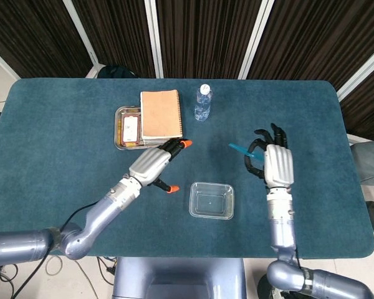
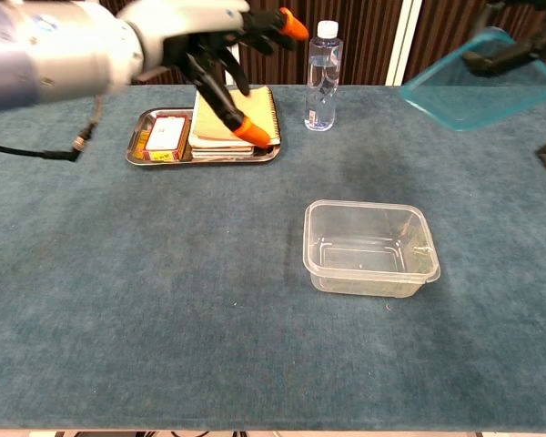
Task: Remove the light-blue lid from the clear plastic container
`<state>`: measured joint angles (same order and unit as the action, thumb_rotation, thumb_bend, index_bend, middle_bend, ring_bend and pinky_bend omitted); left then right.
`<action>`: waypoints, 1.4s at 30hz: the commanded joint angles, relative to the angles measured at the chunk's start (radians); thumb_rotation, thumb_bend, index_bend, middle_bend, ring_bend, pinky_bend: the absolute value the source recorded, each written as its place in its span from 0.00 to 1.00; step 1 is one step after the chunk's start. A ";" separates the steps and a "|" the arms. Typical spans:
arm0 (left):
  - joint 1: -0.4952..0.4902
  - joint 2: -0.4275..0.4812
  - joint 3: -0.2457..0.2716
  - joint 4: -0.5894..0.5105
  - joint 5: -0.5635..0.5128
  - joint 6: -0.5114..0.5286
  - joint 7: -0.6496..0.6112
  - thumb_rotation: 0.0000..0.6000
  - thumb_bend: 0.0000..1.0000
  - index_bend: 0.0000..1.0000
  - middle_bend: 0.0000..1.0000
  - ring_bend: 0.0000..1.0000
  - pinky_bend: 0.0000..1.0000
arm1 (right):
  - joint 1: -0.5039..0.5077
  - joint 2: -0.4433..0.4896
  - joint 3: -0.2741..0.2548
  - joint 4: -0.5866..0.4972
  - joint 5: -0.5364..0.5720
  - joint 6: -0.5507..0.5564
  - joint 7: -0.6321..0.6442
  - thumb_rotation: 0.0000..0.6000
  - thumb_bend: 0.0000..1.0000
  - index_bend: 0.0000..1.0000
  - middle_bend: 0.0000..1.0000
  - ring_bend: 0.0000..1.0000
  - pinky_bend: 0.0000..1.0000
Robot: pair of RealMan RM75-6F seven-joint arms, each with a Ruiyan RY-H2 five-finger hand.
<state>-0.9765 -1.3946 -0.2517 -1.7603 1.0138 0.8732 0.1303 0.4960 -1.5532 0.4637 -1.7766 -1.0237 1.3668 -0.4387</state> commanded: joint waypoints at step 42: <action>0.413 0.338 0.216 -0.110 0.497 0.285 -0.322 1.00 0.01 0.03 0.06 0.01 0.21 | 0.108 0.009 -0.189 0.037 0.236 -0.016 -0.276 1.00 0.35 0.00 0.00 0.00 0.00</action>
<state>-0.5658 -1.0554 -0.0345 -1.8723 1.5100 1.1562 -0.1895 0.6013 -1.5394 0.2719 -1.7443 -0.7860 1.3467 -0.7132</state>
